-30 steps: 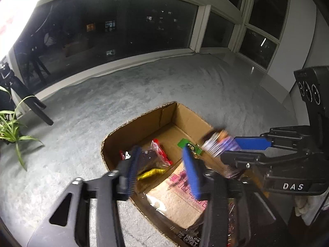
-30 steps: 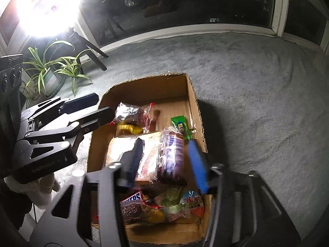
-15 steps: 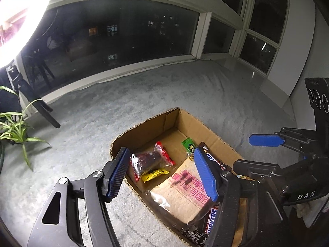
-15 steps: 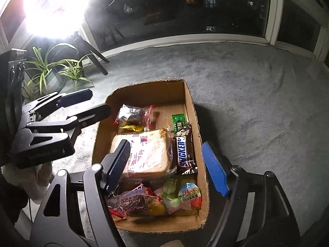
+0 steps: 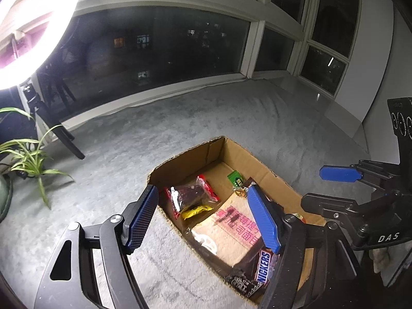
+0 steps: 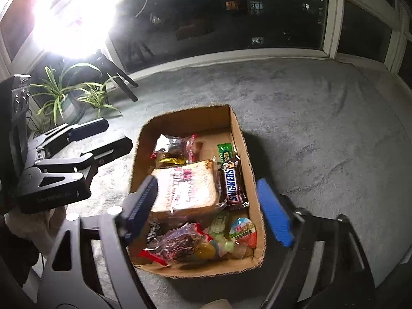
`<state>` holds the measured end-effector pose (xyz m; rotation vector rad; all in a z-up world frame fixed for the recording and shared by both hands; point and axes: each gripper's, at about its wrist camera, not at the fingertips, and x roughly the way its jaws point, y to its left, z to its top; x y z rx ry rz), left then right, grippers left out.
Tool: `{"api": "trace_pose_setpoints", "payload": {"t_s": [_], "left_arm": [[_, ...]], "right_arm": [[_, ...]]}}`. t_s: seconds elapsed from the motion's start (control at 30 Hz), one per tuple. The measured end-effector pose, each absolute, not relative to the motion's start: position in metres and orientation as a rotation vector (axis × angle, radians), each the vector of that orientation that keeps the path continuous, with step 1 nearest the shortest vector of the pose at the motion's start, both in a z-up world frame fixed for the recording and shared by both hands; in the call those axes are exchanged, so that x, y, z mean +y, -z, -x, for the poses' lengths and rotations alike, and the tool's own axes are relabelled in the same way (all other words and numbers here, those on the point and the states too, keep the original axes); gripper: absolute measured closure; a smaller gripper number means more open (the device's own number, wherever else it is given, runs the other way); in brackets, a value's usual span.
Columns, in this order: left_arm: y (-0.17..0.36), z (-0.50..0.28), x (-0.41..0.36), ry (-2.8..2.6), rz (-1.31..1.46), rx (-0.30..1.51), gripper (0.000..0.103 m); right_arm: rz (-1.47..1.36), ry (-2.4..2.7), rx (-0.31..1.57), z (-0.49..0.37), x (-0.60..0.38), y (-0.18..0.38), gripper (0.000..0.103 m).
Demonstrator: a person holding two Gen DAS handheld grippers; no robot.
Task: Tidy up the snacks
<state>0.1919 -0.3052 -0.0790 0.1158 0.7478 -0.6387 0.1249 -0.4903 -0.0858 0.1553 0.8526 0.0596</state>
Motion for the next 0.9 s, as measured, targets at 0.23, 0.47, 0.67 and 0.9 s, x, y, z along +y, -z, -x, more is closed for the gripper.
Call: {"api": "trace_pose_setpoints", "payload": {"t_s": [0.23, 0.47, 0.67, 0.9], "left_arm": [[0.07, -0.176, -0.285, 0.623, -0.101, 0.731, 0.031], [0.051, -0.157, -0.251, 0.591, -0.068, 0.692, 0.031], [0.035, -0.135, -0.22, 0.564, -0.029, 0.661, 0.03], [0.022, -0.106, -0.195, 0.526, -0.029, 0.616, 0.03]], "right_arm": [[-0.121, -0.048, 0.803, -0.106, -0.469, 0.067, 0.018], [-0.117, -0.021, 0.772, -0.087, -0.445, 0.051, 0.018], [-0.094, 0.008, 0.75, -0.074, -0.423, 0.038, 0.017], [-0.077, 0.042, 0.719, -0.056, -0.402, 0.028, 0.017]]}}
